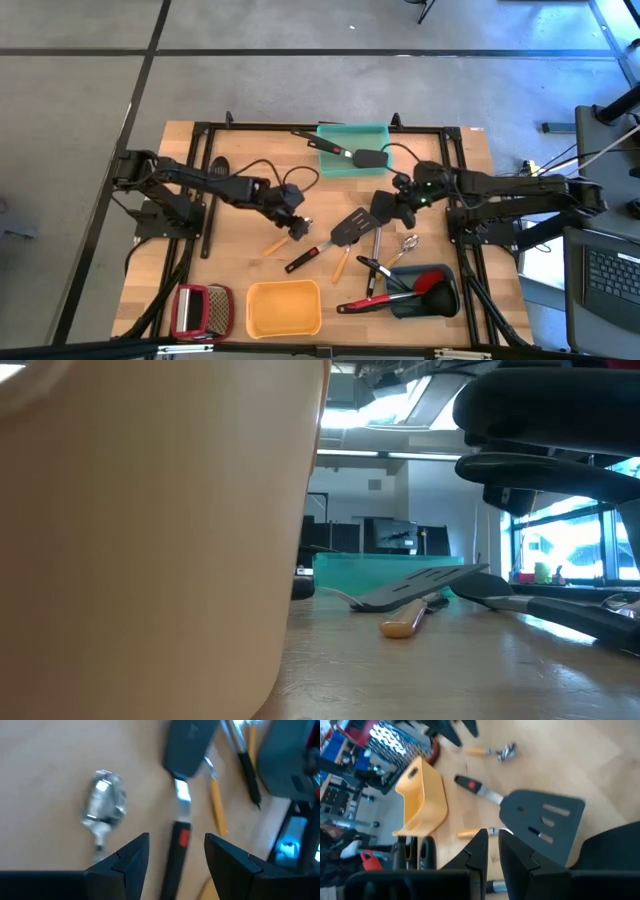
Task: Pick & Place Kitchen Items
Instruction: Put the yellow spoon into the yellow bin
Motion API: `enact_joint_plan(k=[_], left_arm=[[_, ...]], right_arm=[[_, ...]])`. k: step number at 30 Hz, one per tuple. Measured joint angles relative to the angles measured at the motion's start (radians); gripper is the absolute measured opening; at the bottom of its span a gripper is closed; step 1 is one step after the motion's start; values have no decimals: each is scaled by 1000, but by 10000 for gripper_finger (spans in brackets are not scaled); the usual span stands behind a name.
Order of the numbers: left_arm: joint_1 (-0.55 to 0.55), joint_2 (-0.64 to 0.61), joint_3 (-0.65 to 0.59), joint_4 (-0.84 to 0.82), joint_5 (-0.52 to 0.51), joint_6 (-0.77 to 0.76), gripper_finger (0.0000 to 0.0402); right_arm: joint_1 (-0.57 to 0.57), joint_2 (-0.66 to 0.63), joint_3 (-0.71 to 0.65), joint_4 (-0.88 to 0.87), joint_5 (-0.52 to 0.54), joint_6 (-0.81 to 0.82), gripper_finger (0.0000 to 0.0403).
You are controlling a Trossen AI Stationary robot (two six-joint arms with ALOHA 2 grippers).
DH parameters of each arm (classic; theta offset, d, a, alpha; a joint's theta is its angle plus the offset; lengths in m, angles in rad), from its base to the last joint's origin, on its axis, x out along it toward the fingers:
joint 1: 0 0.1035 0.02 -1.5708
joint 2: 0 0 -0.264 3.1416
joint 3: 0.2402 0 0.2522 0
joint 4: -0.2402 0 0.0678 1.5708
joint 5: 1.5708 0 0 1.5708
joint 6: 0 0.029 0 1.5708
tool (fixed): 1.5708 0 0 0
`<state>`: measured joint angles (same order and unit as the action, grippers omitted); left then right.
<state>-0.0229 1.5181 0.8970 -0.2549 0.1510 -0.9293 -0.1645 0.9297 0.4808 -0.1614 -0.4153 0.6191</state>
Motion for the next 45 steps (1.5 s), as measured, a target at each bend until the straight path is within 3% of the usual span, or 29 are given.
enact_joint_plan(k=[5,12,19,29,34,42,45], left_arm=[[-83,0,1,-3,-94,-33,185],[-172,25,65,-292,-394,-16,184],[-170,64,70,-342,-361,-7,184],[-187,63,70,-358,-347,-16,185],[-238,45,70,-443,-356,-33,184],[-377,18,69,-483,-550,-53,184],[-411,18,66,-483,-601,-59,184]], right_arm=[[0,60,0,28,-5,-20,48],[0,67,0,80,-8,-36,48],[1,112,57,156,-83,-68,48],[9,519,501,-136,-13,-242,48],[30,704,624,-171,-13,-238,48],[89,902,716,-38,40,-114,25],[108,966,770,-19,116,-70,6]])
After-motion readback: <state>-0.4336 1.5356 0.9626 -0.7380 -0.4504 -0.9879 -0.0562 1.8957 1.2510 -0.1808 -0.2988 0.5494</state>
